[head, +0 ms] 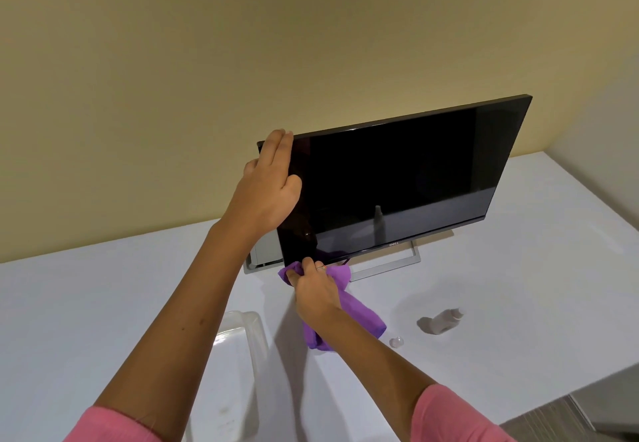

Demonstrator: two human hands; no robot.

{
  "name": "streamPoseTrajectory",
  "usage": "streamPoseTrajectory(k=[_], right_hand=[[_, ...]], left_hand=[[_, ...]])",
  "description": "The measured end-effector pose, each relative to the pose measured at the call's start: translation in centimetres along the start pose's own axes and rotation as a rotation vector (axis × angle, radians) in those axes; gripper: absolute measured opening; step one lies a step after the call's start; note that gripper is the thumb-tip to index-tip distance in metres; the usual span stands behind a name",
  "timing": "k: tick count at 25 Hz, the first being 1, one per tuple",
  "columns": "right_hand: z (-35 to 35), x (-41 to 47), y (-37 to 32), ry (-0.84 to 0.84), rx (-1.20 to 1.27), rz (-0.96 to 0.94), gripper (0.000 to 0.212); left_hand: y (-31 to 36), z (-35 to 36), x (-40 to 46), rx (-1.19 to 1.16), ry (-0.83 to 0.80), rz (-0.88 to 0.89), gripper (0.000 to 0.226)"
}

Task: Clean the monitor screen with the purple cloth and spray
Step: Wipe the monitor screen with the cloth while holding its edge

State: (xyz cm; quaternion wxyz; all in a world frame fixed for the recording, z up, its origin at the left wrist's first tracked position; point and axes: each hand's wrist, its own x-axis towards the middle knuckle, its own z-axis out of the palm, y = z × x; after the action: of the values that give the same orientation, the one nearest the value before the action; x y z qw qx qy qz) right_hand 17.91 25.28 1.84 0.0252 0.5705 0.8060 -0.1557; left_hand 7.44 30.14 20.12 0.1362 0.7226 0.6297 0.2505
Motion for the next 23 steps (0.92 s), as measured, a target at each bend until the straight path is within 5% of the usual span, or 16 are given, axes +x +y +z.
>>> streamPoseTrajectory(k=[15,23], right_hand=[[0.6,-0.2,0.9,-0.001,0.074,-0.068,0.051],[-2.6,-3.4,3.2,0.181,0.919,0.003,0.055]], left_hand=[[-0.9,0.6,0.5,0.043,0.054,0.066,0.063],[-2.0,2.2,-2.2,-0.072,0.134,0.054,0.069]])
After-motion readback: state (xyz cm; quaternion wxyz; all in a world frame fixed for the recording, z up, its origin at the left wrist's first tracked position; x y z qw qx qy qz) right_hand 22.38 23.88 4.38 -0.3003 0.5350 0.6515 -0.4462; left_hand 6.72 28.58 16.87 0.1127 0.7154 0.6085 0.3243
